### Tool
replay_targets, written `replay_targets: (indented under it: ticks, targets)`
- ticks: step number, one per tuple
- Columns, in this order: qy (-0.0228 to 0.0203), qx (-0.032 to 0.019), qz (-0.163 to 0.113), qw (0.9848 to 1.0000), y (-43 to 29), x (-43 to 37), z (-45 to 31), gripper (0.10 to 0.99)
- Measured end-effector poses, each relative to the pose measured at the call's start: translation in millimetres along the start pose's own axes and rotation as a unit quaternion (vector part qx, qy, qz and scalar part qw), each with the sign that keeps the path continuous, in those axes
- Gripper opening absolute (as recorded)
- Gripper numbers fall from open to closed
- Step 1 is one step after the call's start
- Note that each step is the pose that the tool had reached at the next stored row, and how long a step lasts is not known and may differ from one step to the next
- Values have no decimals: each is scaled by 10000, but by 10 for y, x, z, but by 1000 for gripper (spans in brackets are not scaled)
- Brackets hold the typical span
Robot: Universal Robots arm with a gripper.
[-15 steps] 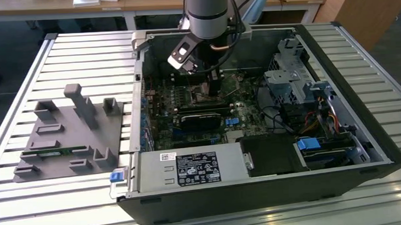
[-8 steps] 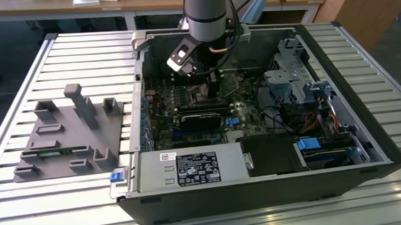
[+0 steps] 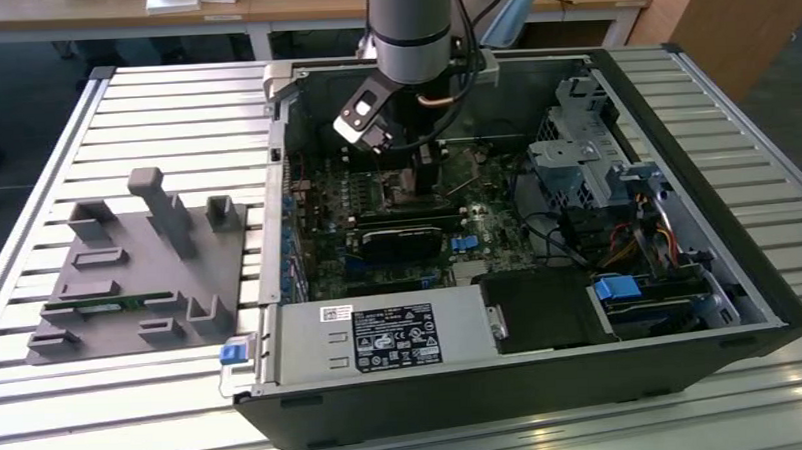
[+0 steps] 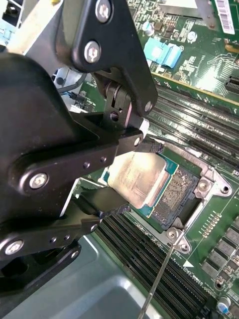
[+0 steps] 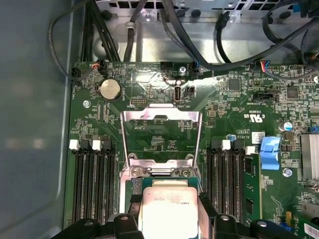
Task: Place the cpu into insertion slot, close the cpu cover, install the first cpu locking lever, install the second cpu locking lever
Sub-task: 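Place the cpu into insertion slot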
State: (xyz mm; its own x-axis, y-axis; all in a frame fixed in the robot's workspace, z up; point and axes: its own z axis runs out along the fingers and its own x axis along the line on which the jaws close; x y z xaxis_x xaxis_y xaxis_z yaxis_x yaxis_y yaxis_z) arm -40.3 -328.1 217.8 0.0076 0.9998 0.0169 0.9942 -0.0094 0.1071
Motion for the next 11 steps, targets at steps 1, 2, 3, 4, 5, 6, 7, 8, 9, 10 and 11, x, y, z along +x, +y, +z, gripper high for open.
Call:
replay_targets:
  ticks: [1,2,3,4,5,6,7,8,9,10,11]
  targets:
    - [0,0,0,10000,-4,5,8,525]
    - [0,0,0,10000,-8,10,19,525]
    - [0,0,0,10000,-15,15,27,525]
    - [1,0,0,10000,-24,18,33,525]
    - [0,0,0,10000,-35,23,37,525]
    - [-1,0,0,10000,-48,28,41,525]
    - [-1,0,0,10000,-55,33,45,525]
    - [0,0,0,10000,-59,39,52,525]
    - [0,0,0,10000,-61,45,60,525]
    - [1,-1,0,10000,-64,52,72,525]
    - [0,-1,0,10000,-70,62,87,525]
